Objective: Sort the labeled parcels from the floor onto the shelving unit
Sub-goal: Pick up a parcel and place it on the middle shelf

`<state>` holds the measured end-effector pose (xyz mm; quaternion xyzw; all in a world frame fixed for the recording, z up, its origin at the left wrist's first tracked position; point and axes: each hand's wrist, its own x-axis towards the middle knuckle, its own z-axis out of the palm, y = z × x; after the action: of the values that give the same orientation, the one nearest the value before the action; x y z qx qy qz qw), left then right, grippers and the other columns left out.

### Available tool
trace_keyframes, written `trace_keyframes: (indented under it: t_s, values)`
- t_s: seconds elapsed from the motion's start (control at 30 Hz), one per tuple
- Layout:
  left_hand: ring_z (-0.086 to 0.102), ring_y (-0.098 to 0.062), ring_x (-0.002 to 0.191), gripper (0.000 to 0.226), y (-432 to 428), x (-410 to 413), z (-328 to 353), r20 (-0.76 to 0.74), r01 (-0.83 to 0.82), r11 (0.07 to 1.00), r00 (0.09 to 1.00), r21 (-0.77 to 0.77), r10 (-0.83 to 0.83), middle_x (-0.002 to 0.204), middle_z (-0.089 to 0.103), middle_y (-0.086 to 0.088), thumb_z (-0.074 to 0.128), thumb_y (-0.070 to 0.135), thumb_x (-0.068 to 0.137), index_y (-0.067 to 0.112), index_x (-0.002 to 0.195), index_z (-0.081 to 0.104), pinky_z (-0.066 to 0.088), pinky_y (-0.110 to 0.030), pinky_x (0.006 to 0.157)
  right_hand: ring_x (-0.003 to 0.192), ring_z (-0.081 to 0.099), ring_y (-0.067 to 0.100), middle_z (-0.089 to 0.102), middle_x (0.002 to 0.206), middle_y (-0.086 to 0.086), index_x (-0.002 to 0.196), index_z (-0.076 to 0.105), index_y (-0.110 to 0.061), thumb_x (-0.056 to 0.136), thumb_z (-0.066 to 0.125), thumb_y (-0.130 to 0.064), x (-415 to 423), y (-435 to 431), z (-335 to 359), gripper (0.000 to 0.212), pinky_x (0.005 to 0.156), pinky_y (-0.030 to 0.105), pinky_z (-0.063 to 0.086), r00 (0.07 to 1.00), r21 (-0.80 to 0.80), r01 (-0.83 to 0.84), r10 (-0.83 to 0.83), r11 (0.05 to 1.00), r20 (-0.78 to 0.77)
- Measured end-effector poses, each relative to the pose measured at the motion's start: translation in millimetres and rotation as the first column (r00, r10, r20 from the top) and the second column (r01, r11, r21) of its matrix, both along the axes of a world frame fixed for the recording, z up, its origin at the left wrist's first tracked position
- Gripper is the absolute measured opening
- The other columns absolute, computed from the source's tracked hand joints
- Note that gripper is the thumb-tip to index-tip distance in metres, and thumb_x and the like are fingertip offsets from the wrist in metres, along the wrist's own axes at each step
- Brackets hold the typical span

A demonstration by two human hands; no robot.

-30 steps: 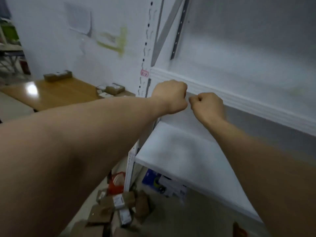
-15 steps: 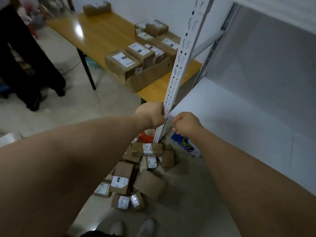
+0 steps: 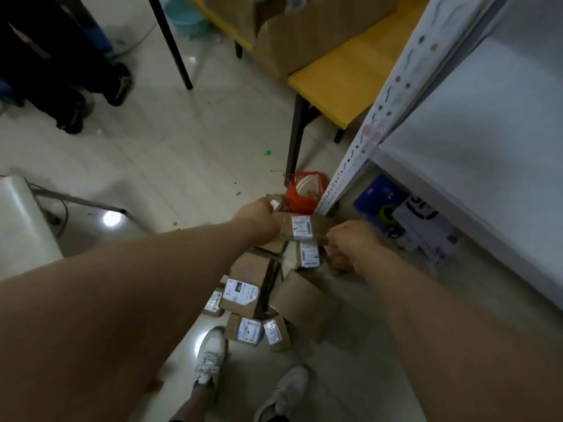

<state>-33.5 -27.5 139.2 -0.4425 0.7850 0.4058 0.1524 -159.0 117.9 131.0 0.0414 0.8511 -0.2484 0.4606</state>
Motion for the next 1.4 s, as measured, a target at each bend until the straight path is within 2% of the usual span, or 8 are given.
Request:
trace_keyframes:
  t_s: [0.1,0.5,0.67,0.77,0.97,1.1,1.23,1.4]
  values:
    - [0.059,-0.024,0.093,0.055,-11.1,-6.7,-73.1,0.105,0.132,0.991,0.986,-0.023,-0.129,0.111,0.062,-0.005,0.066,0.018,0.083,0.019,0.131,0.042,0.053,-0.036,0.082,0.079,0.060,0.028,0.065,0.090,0.014,0.088,0.063,-0.009,0.095,0.055,-0.016,-11.3,-2.7,-76.0,0.013,0.081,0.045,0.055,0.998,0.019,-0.053,0.053,0.998,-0.022]
    - [0.016,-0.031,0.148,0.121,-31.6,-78.7,-356.9,0.251,0.458,0.823,0.885,-0.334,-0.391,0.161,0.017,-0.009,0.081,0.053,0.064,0.023,0.154,0.007,0.019,-0.054,0.115,0.089,0.067,0.022,0.067,0.092,-0.002,0.079,0.060,-0.032,0.094,0.059,-0.020,-35.5,-26.9,-321.4,0.019,0.083,0.046,0.060,0.994,-0.120,-0.052,0.040,0.991,-0.098]
    - [-0.006,-0.032,0.151,0.127,-38.5,-95.4,-430.4,0.293,0.503,0.781,0.861,-0.369,-0.416,0.165,-0.003,-0.009,0.077,0.056,0.069,0.024,0.155,-0.011,0.002,-0.058,0.119,0.084,0.065,0.019,0.061,0.088,-0.005,0.079,0.054,-0.032,0.096,0.059,-0.020,-50.6,-22.1,-391.2,0.021,0.080,0.043,0.060,0.961,-0.078,-0.053,0.030,0.996,-0.275]
    - [0.009,-0.035,0.149,0.118,-37.0,-93.9,-445.5,0.331,0.529,0.722,0.847,-0.446,-0.415,0.160,0.015,-0.015,0.072,0.053,0.076,0.018,0.155,-0.008,0.007,-0.058,0.119,0.088,0.064,0.020,0.062,0.092,-0.003,0.085,0.058,-0.028,0.096,0.058,-0.017,-58.2,-9.3,-406.0,0.016,0.078,0.037,0.057,0.935,-0.008,-0.021,0.017,1.000,-0.353]
    - [0.030,-0.035,0.130,0.099,-28.9,-64.7,-393.8,0.263,0.482,0.754,0.876,-0.447,-0.404,0.137,0.029,-0.015,0.078,0.044,0.065,0.013,0.143,0.025,0.036,-0.051,0.109,0.067,0.050,0.010,0.049,0.073,-0.009,0.072,0.052,-0.026,0.096,0.055,-0.008,-53.9,13.2,-358.2,0.030,0.062,0.027,0.042,0.902,0.069,0.020,0.012,0.997,-0.432]
    - [0.032,-0.030,0.123,0.094,-34.4,-25.6,-319.6,0.105,0.438,0.780,0.891,-0.447,-0.441,0.130,0.028,-0.008,0.081,0.036,0.062,0.017,0.137,0.029,0.049,-0.040,0.091,0.084,0.056,0.019,0.061,0.103,0.002,0.091,0.053,-0.023,0.095,0.059,-0.022,-39.1,18.2,-287.5,0.008,0.074,0.030,0.046,0.889,0.008,0.093,-0.079,0.996,-0.452]
    - [0.029,-0.026,0.124,0.102,-43.8,5.3,-201.9,0.005,0.448,0.794,0.872,-0.410,-0.489,0.135,0.030,-0.005,0.085,0.041,0.060,0.020,0.142,0.028,0.046,-0.040,0.097,0.127,0.052,0.032,0.050,0.146,0.010,0.149,0.038,-0.017,0.089,0.063,-0.058,-28.0,28.9,-168.3,0.077,0.095,0.039,0.044,0.938,-0.074,0.227,-0.238,0.971,-0.252]
    - [0.033,-0.026,0.126,0.094,-41.7,9.6,-26.6,-0.084,0.558,0.668,0.734,-0.492,-0.674,0.134,0.039,-0.002,0.078,0.031,0.059,0.019,0.141,0.033,0.037,-0.035,0.107,0.137,0.044,0.034,0.044,0.153,0.008,0.152,0.040,-0.027,0.068,0.068,-0.081,-26.7,54.3,8.3,0.103,0.113,0.054,0.037,0.871,-0.293,0.487,-0.484,0.823,0.088]
